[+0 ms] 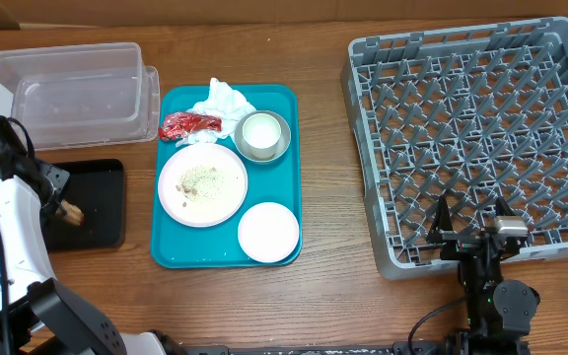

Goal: Sort waste into correct bins and load items into the dishwasher
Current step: 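Grasp the rim of the white rice plate with the left gripper, then lift the plate left and tip the rice onto the black tray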

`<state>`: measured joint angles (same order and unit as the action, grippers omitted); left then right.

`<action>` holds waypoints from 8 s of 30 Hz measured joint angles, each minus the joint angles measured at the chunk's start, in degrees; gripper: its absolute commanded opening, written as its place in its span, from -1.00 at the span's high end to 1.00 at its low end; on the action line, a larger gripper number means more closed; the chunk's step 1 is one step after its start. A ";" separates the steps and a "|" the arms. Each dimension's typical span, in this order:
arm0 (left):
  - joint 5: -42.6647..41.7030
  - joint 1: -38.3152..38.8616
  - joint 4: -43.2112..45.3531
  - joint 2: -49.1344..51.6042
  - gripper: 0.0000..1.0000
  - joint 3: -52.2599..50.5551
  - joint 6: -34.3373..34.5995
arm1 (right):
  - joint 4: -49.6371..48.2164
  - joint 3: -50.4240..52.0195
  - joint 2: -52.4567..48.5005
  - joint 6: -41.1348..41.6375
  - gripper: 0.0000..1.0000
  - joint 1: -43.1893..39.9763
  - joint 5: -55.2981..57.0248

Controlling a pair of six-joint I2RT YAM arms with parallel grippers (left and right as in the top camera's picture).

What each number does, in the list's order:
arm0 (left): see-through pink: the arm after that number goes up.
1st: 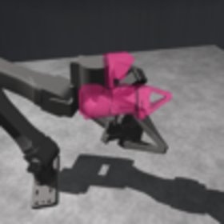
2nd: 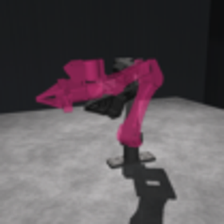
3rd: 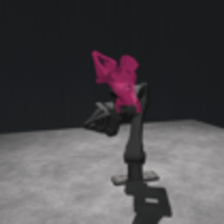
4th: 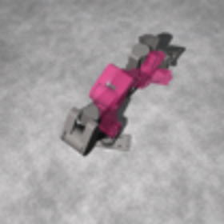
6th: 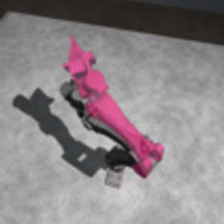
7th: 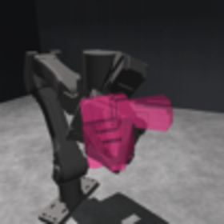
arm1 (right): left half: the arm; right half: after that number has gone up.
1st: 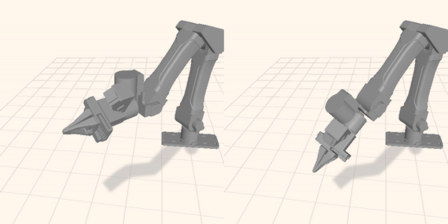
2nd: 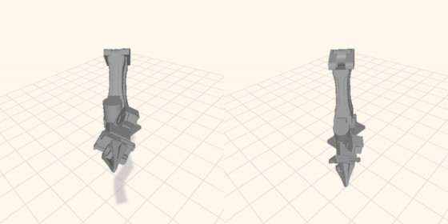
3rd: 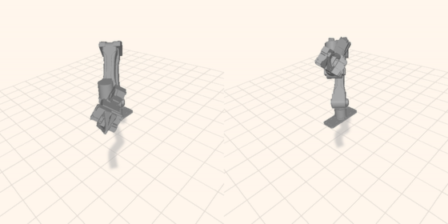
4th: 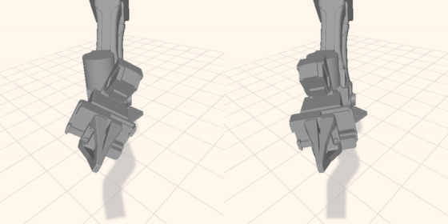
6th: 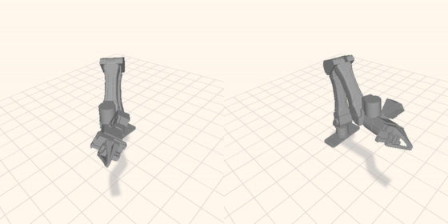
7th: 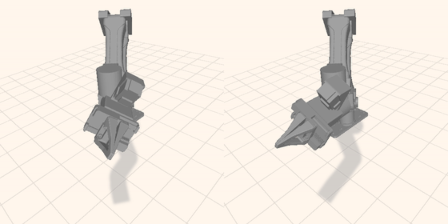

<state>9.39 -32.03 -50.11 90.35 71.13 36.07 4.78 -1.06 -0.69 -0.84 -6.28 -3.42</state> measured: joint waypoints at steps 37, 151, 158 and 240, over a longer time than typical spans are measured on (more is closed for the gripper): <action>-2.23 53.20 4.57 0.11 -0.28 -0.35 -10.93 | 0.02 0.00 0.00 -0.02 -1.00 0.00 -0.02; 11.67 58.58 -15.23 18.97 0.91 11.47 -2.49 | 0.00 0.00 0.00 0.00 -1.00 0.00 0.00; 15.76 57.88 -24.06 18.97 0.91 22.60 -1.88 | 0.00 0.00 0.00 0.00 -1.00 0.00 -0.02; -69.02 -19.80 -25.88 18.97 0.92 33.92 -16.59 | 0.07 0.00 0.00 0.00 -1.00 0.00 -0.02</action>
<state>-59.64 -51.83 -75.99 109.32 105.06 19.49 4.84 -1.06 -0.69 -0.84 -6.28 -3.44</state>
